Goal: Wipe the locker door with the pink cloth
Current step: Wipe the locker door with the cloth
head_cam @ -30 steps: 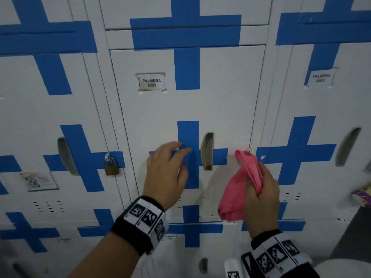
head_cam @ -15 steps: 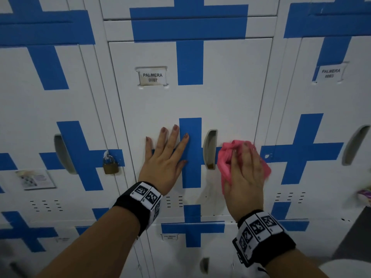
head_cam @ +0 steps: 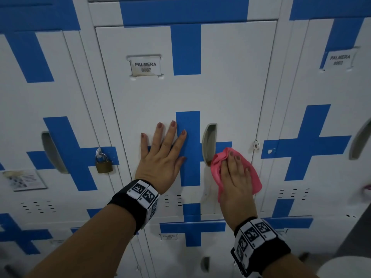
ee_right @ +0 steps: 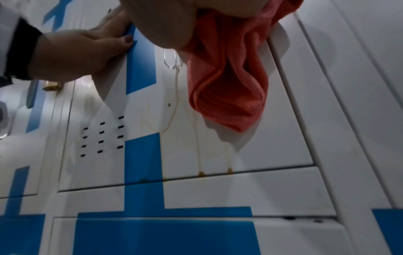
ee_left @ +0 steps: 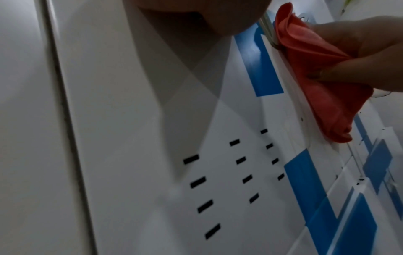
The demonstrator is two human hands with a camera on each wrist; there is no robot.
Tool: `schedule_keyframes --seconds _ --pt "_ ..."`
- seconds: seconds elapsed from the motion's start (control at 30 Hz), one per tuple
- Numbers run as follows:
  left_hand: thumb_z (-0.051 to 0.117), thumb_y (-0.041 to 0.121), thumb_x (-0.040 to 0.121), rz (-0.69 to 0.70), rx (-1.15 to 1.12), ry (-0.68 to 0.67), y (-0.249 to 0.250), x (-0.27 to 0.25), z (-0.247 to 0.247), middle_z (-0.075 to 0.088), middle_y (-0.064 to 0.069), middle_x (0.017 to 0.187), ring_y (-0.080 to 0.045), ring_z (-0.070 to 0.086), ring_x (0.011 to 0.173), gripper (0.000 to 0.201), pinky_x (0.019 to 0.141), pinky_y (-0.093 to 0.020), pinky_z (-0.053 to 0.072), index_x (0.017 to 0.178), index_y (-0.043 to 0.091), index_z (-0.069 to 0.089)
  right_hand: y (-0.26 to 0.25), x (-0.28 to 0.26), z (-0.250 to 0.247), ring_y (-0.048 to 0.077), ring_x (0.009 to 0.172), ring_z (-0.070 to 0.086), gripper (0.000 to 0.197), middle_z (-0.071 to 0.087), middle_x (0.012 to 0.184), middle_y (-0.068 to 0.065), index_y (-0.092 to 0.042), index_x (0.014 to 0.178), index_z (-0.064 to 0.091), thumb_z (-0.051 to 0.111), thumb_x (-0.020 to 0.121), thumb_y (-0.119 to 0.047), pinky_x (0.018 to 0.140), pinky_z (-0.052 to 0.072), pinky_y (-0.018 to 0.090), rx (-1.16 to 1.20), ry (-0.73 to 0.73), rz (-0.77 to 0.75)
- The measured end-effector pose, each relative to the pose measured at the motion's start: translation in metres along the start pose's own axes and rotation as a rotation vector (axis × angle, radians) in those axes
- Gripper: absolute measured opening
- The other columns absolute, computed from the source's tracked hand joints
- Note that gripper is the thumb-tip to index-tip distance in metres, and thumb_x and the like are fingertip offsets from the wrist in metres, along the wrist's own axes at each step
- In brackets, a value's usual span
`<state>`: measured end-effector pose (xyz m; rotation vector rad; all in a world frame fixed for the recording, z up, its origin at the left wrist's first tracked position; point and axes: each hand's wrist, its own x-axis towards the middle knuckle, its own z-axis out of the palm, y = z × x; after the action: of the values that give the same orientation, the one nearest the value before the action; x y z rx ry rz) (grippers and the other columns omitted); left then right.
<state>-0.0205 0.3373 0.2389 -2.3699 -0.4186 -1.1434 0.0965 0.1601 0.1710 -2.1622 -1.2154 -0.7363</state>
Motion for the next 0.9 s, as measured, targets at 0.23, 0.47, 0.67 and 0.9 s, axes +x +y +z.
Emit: schedule_keyframes --seconds 0.23,0.47,0.67,0.9 --pt "0.029 0.043 0.095 0.0 0.01 0.001 0.0 0.0 0.0 -0.021 0.0 0.156 -0.025 -0.018 0.143 0.067 0.113 -0.051 -0.014 0.15 0.024 -0.004 0.002 -0.019 0.02 0.025 0.143 0.008 0.106 0.018 0.152 0.004 -0.015 0.145 0.02 0.08 0.058 -0.005 0.104 0.018 0.059 -0.144 -0.043 -0.069" --pt "0.032 0.043 0.094 0.005 0.011 0.004 -0.001 0.0 0.0 -0.021 0.001 0.156 -0.025 -0.018 0.143 0.068 0.112 -0.052 -0.013 0.15 0.024 -0.002 0.011 -0.038 0.021 0.023 0.142 0.009 0.138 0.015 0.15 -0.005 -0.019 0.15 -0.001 0.088 0.044 -0.012 0.1 0.027 0.054 -0.145 -0.231 -0.19" --pt "0.033 0.043 0.094 0.007 0.017 0.004 -0.001 0.001 0.0 -0.021 0.001 0.156 -0.025 -0.018 0.143 0.067 0.112 -0.052 -0.013 0.15 0.023 0.003 -0.023 -0.026 0.022 0.009 0.138 -0.023 0.141 -0.008 0.155 0.003 -0.032 0.142 -0.025 0.086 0.057 -0.019 0.112 0.002 0.05 0.209 -0.199 0.039" --pt "0.033 0.043 0.094 0.006 0.011 -0.001 -0.001 0.0 0.001 -0.022 0.001 0.155 -0.026 -0.018 0.143 0.069 0.112 -0.052 -0.014 0.15 0.024 -0.002 -0.033 -0.024 0.042 0.019 0.144 -0.013 0.135 -0.017 0.156 0.0 -0.016 0.148 -0.008 0.082 0.048 -0.019 0.106 0.016 0.05 -0.104 -0.193 -0.285"
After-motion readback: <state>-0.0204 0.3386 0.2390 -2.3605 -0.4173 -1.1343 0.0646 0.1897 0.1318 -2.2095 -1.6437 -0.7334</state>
